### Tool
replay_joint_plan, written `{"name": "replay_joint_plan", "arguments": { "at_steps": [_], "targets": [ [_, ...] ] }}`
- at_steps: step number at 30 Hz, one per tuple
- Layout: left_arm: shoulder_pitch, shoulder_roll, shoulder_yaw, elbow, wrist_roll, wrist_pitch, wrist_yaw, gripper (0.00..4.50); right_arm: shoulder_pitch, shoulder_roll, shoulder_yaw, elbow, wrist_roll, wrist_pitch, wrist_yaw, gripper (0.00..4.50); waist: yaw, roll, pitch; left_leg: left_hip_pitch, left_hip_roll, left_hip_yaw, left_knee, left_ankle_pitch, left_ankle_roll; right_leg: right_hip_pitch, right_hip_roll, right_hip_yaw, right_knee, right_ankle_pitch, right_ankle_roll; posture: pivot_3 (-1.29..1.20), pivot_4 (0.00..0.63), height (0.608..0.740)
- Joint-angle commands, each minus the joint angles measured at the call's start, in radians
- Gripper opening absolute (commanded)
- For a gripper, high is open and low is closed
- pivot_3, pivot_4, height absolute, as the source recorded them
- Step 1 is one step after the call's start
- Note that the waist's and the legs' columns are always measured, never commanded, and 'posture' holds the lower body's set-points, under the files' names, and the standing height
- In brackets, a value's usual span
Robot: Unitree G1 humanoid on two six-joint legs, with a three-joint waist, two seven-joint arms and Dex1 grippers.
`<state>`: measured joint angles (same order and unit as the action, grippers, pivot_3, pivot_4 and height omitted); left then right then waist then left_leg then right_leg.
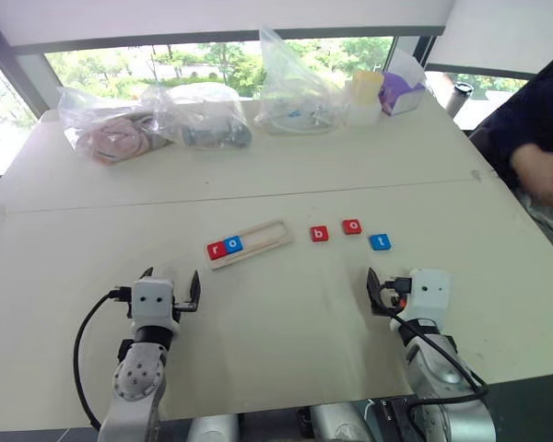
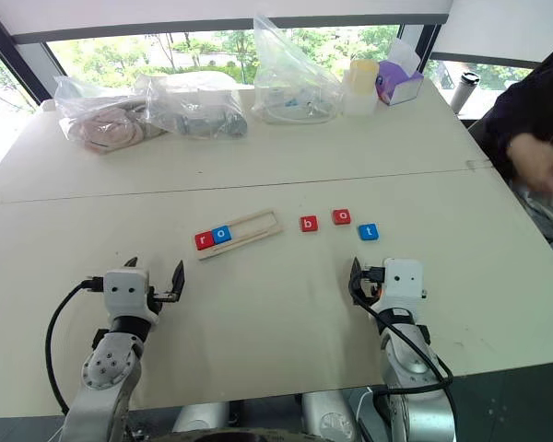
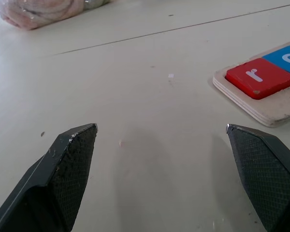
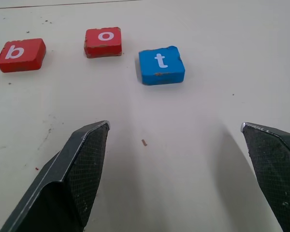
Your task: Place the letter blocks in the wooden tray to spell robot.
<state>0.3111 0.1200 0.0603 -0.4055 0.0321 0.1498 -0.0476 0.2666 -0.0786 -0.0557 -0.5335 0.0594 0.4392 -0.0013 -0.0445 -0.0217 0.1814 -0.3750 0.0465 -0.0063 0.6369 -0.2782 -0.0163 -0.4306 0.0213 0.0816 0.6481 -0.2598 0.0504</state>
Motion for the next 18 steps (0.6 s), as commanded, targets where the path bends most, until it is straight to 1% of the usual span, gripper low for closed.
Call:
{"name": "replay_joint_plan", "arguments": {
  "at_steps": [1,9,18],
  "targets": [
    [0.002,0.013,0.018,-0.057,-0.003,-0.005,-0.007,4.50,0.010,0.001,0.010,-0.025,-0.009,-0.025,0.004,4.43,0.000,0.000,0.000,0.000,0.000,0.000,0.000,0.000,0.000,0.000,0.000,0.000,0.000,0.000,0.000,0.00,0.150,0.740],
    [0.012,0.025,0.020,-0.091,-0.014,0.004,-0.026,4.50,0.025,0.001,0.019,-0.034,-0.021,-0.035,0.004,4.43,0.000,0.000,0.000,0.000,0.000,0.000,0.000,0.000,0.000,0.000,0.000,0.000,0.000,0.000,0.000,0.00,0.150,0.740],
    [-0.009,0.036,0.011,-0.112,-0.014,0.039,-0.041,4.50,0.026,-0.016,0.023,-0.039,-0.042,-0.063,0.018,4.43,0.001,0.000,0.000,0.000,0.000,0.000,0.000,0.000,0.000,0.000,0.000,0.000,0.000,0.000,0.000,0.00,0.150,0.740]
  ]
}}
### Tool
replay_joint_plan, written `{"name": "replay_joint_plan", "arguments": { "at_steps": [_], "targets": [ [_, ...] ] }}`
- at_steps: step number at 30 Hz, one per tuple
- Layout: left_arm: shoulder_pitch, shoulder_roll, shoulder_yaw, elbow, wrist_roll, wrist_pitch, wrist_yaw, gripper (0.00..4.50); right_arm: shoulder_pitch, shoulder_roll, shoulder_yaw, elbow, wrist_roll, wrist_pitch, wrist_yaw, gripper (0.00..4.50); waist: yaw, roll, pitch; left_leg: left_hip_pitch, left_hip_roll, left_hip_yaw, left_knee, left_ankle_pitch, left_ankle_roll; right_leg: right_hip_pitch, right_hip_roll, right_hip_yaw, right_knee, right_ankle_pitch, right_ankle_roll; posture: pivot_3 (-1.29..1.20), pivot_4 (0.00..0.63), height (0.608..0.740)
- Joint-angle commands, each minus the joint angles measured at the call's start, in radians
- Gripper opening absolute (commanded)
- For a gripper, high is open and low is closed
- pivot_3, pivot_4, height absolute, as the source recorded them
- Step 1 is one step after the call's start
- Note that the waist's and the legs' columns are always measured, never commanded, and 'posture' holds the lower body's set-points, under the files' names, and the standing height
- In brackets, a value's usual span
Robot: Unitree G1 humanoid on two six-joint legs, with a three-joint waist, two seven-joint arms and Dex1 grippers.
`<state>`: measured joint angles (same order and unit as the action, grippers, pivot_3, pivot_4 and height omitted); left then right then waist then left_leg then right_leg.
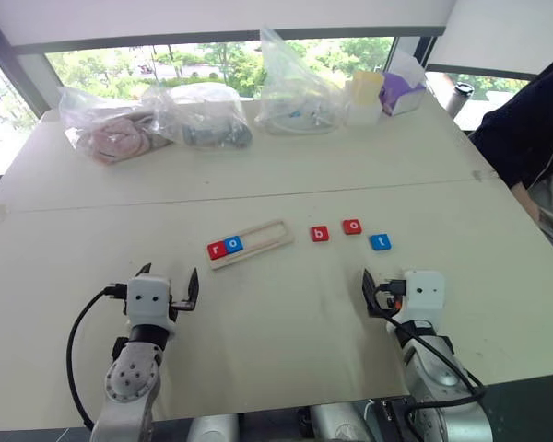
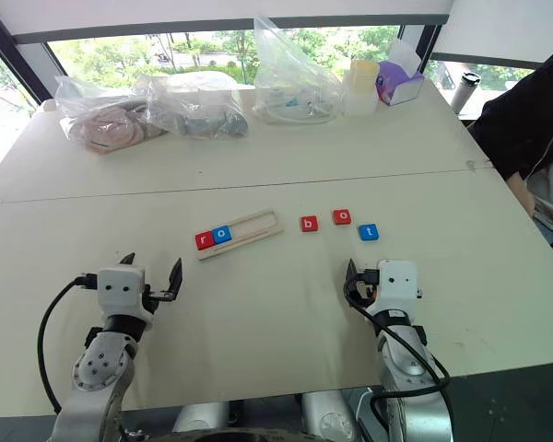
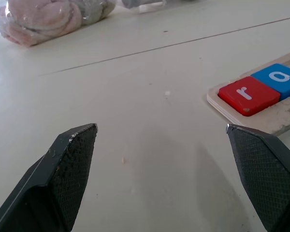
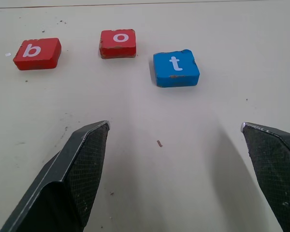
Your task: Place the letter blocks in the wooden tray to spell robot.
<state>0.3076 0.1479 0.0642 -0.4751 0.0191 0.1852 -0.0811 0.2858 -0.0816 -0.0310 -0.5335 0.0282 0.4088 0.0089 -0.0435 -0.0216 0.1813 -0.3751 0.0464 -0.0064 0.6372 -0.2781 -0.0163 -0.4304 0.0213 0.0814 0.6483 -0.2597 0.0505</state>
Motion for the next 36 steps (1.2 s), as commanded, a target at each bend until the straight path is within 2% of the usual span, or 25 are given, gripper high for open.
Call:
{"name": "replay_joint_plan", "arguments": {
  "at_steps": [1,6,13,16,19,22,25,31,36],
  "targets": [
    [-0.008,0.011,0.006,-0.043,-0.001,0.007,-0.010,4.50,0.006,-0.017,-0.002,-0.039,-0.014,-0.037,0.011,4.43,-0.001,0.000,0.000,0.000,0.000,0.000,0.000,0.000,0.000,0.000,0.000,0.000,0.000,0.000,0.000,0.00,0.150,0.740],
    [-0.029,0.034,0.013,-0.038,-0.011,0.011,-0.037,4.50,-0.009,-0.056,-0.003,-0.033,-0.024,-0.072,0.049,4.43,0.000,0.000,0.000,0.000,-0.001,0.000,0.000,0.000,0.000,0.000,0.000,0.000,0.000,0.000,0.000,0.00,0.150,0.740],
    [-0.102,0.178,0.093,0.003,-0.185,0.039,-0.241,4.50,-0.091,-0.214,-0.043,-0.039,0.018,-0.117,0.207,4.43,-0.002,0.000,0.000,0.001,-0.001,0.001,0.006,0.000,0.000,0.002,0.000,-0.001,0.003,0.000,0.000,0.00,0.150,0.740],
    [-0.233,0.323,0.148,0.172,-0.311,0.032,-0.471,4.50,-0.159,-0.339,-0.052,-0.044,0.139,-0.061,0.408,4.43,-0.002,0.000,0.001,0.001,0.000,0.001,0.009,0.000,0.000,0.003,0.000,-0.002,0.004,0.001,-0.001,0.00,0.150,0.740],
    [-0.374,0.418,0.169,0.344,-0.377,0.028,-0.606,4.50,-0.206,-0.433,-0.057,-0.049,0.236,0.014,0.529,4.43,0.000,-0.001,0.001,0.001,-0.001,0.000,0.011,0.001,0.000,0.003,0.002,-0.003,0.004,0.001,-0.002,0.00,0.150,0.740],
    [-0.520,0.542,0.099,0.528,-0.375,0.008,-0.847,4.50,-0.242,-0.540,-0.064,-0.071,0.321,0.088,0.649,4.43,0.000,-0.001,0.001,0.001,-0.001,0.000,0.011,0.001,0.000,0.003,0.001,-0.002,0.004,0.001,-0.001,0.00,0.150,0.740],
    [-0.682,0.618,0.007,0.706,-0.353,0.007,-1.061,4.50,-0.278,-0.641,-0.070,-0.079,0.368,0.143,0.735,4.43,0.000,-0.001,0.002,-0.001,-0.003,0.001,0.010,0.000,0.000,0.003,0.000,-0.002,0.004,0.001,-0.001,0.00,0.150,0.740],
    [-0.873,0.621,-0.112,0.948,-0.290,-0.057,-1.270,4.50,-0.351,-0.684,-0.074,-0.042,0.374,0.154,0.751,4.43,-0.002,-0.002,0.002,-0.001,-0.003,0.000,0.009,-0.001,0.002,0.003,0.001,-0.002,0.004,0.003,0.002,0.00,0.150,0.740],
    [-0.961,0.551,-0.159,1.086,-0.227,-0.166,-1.296,4.50,-0.378,-0.676,-0.068,-0.036,0.361,0.153,0.727,4.43,0.001,-0.002,0.002,-0.001,-0.003,0.000,0.011,-0.001,0.002,0.002,0.001,-0.002,0.005,0.003,0.002,0.00,0.150,0.740]
  ]
}}
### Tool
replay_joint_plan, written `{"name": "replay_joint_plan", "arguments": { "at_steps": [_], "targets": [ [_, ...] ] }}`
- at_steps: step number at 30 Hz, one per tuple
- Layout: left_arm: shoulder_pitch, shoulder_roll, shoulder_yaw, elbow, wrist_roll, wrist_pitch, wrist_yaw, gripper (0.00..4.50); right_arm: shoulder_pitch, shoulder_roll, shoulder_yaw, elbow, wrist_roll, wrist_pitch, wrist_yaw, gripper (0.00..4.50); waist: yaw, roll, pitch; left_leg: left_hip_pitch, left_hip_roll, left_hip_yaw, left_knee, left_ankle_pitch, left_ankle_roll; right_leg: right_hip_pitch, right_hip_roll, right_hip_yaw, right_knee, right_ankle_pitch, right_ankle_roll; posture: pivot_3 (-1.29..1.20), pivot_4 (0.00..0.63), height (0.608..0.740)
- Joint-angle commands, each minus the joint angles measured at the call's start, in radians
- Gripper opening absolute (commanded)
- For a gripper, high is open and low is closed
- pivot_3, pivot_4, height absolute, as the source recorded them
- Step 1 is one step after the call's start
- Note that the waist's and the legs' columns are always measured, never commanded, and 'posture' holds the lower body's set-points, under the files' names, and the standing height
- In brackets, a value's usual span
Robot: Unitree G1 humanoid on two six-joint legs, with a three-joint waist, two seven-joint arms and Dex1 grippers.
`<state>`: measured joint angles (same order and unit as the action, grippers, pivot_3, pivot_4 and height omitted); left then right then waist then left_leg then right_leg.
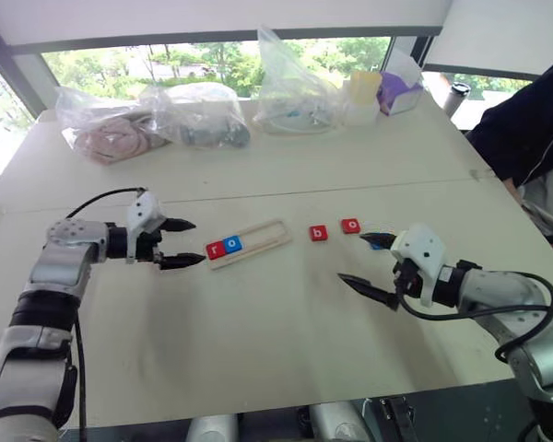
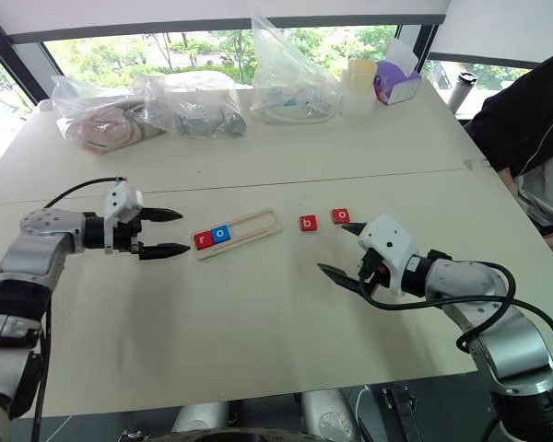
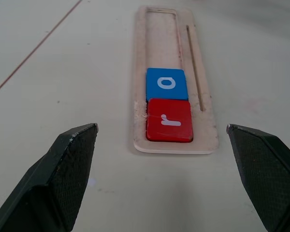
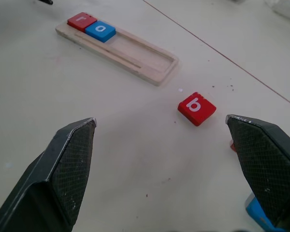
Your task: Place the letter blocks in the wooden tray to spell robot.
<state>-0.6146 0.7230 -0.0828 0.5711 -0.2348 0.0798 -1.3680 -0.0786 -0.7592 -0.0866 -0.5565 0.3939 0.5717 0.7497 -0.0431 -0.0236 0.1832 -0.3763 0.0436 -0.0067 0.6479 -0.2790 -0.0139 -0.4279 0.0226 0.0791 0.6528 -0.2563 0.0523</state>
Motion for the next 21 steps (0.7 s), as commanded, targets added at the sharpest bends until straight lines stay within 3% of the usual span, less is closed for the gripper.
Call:
{"name": "replay_joint_plan", "arguments": {
  "at_steps": [1,12,21],
  "targets": [
    [-0.049,-0.038,-0.015,0.060,0.036,-0.084,-0.005,4.50,-0.014,0.003,-0.011,-0.015,-0.007,-0.010,-0.018,4.43,0.001,0.000,0.000,0.000,0.000,0.000,0.000,0.000,0.000,0.000,0.000,0.000,0.000,0.000,0.000,0.00,0.150,0.740],
    [-0.089,-0.129,-0.026,0.223,0.126,-0.234,0.068,4.50,-0.002,0.014,-0.013,-0.045,-0.017,-0.002,-0.067,4.43,0.002,0.000,0.000,0.001,0.000,0.000,0.001,0.000,0.000,0.000,0.000,0.001,0.003,0.001,0.002,0.00,0.150,0.740],
    [-0.049,-0.142,-0.028,0.220,0.124,-0.222,0.050,4.50,-0.004,0.018,-0.003,-0.049,-0.022,-0.003,-0.083,4.43,0.004,0.000,-0.001,0.001,-0.001,0.000,0.004,0.000,0.000,0.002,-0.001,0.001,0.003,0.001,0.004,0.00,0.150,0.740]
  ]
}}
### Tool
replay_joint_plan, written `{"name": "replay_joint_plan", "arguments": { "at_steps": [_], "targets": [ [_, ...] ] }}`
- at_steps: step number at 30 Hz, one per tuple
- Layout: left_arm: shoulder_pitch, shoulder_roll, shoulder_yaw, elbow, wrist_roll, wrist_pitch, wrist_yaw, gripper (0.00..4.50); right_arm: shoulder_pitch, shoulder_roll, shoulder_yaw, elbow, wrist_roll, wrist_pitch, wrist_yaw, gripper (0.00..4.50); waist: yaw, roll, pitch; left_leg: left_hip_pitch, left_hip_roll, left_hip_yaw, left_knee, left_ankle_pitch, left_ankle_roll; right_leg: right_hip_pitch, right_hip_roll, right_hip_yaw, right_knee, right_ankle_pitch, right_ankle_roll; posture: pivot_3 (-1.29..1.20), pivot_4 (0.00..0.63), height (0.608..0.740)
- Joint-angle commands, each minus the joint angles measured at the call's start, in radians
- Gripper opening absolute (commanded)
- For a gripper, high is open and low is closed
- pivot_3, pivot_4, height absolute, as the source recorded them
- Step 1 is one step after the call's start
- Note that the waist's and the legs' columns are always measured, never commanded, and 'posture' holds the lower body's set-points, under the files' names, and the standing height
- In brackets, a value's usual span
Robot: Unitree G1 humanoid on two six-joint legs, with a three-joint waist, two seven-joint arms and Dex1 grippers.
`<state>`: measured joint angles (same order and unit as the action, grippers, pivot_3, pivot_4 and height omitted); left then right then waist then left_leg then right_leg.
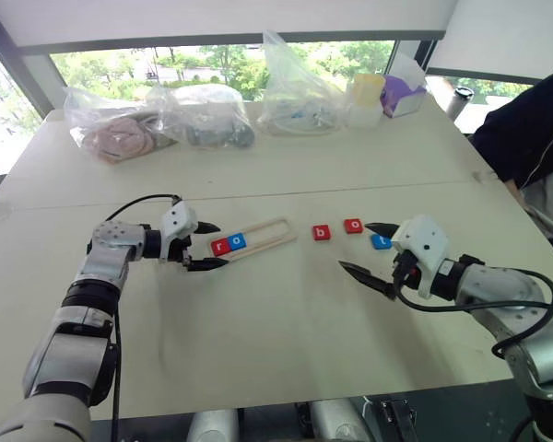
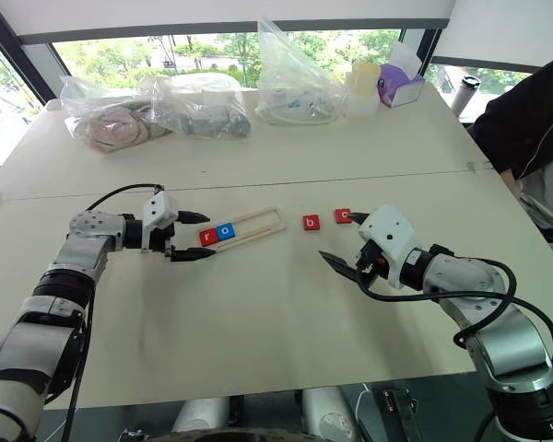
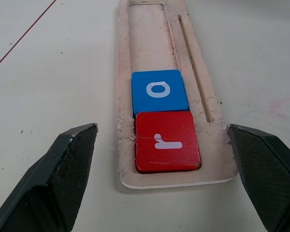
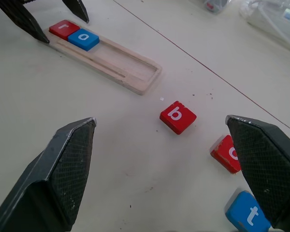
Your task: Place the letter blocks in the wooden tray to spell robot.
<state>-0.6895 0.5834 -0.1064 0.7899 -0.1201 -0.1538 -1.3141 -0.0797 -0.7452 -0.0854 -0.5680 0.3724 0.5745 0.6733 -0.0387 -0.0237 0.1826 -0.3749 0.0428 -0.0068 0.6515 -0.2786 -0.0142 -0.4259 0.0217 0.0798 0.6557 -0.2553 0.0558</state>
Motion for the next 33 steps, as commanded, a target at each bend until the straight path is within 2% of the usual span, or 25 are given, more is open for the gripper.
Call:
{"name": "replay_joint_plan", "arguments": {
  "at_steps": [1,8,20,26,30,33],
  "targets": [
    [0.030,-0.005,0.002,-0.002,0.003,0.017,-0.005,4.50,-0.002,0.004,0.000,-0.038,-0.002,-0.007,-0.005,4.43,-0.001,0.000,0.000,0.000,0.000,0.000,0.000,0.000,0.000,0.000,0.000,0.000,0.000,0.000,0.000,0.00,0.150,0.740],
    [0.029,-0.021,0.042,-0.051,-0.051,0.104,0.000,4.50,-0.012,0.009,0.025,-0.035,-0.012,-0.012,-0.008,4.43,0.000,0.000,0.000,0.000,0.000,0.000,0.000,0.000,0.000,0.000,0.000,0.000,0.000,0.001,0.000,0.00,0.150,0.740],
    [0.081,-0.005,0.015,-0.129,-0.040,0.163,-0.038,4.50,-0.010,0.004,0.032,-0.041,-0.020,-0.009,-0.006,4.43,-0.004,0.000,0.000,0.000,0.000,0.000,-0.001,0.000,0.000,0.000,0.000,0.000,0.000,0.001,0.000,0.00,0.150,0.740],
    [0.112,0.002,0.001,-0.135,0.010,0.095,0.019,4.50,-0.004,0.003,0.032,-0.047,-0.023,-0.007,-0.009,4.43,-0.005,0.000,0.000,0.000,0.000,0.000,-0.001,0.000,0.000,0.000,0.000,0.000,0.000,0.001,0.000,0.00,0.150,0.740],
    [0.125,-0.006,-0.008,-0.092,0.067,-0.004,0.118,4.50,-0.006,0.001,0.033,-0.048,-0.028,-0.008,-0.009,4.43,-0.004,0.000,-0.001,0.001,0.000,0.000,-0.001,0.000,0.000,0.000,0.000,0.000,0.000,0.001,0.000,0.00,0.150,0.740],
    [0.133,-0.019,-0.008,-0.082,0.061,-0.014,0.153,4.50,-0.008,0.004,0.035,-0.048,-0.032,-0.010,-0.007,4.43,-0.002,0.001,-0.003,0.002,0.000,0.000,-0.001,0.000,0.000,0.001,0.000,0.000,0.000,0.000,0.000,0.00,0.150,0.740]
  ]
}}
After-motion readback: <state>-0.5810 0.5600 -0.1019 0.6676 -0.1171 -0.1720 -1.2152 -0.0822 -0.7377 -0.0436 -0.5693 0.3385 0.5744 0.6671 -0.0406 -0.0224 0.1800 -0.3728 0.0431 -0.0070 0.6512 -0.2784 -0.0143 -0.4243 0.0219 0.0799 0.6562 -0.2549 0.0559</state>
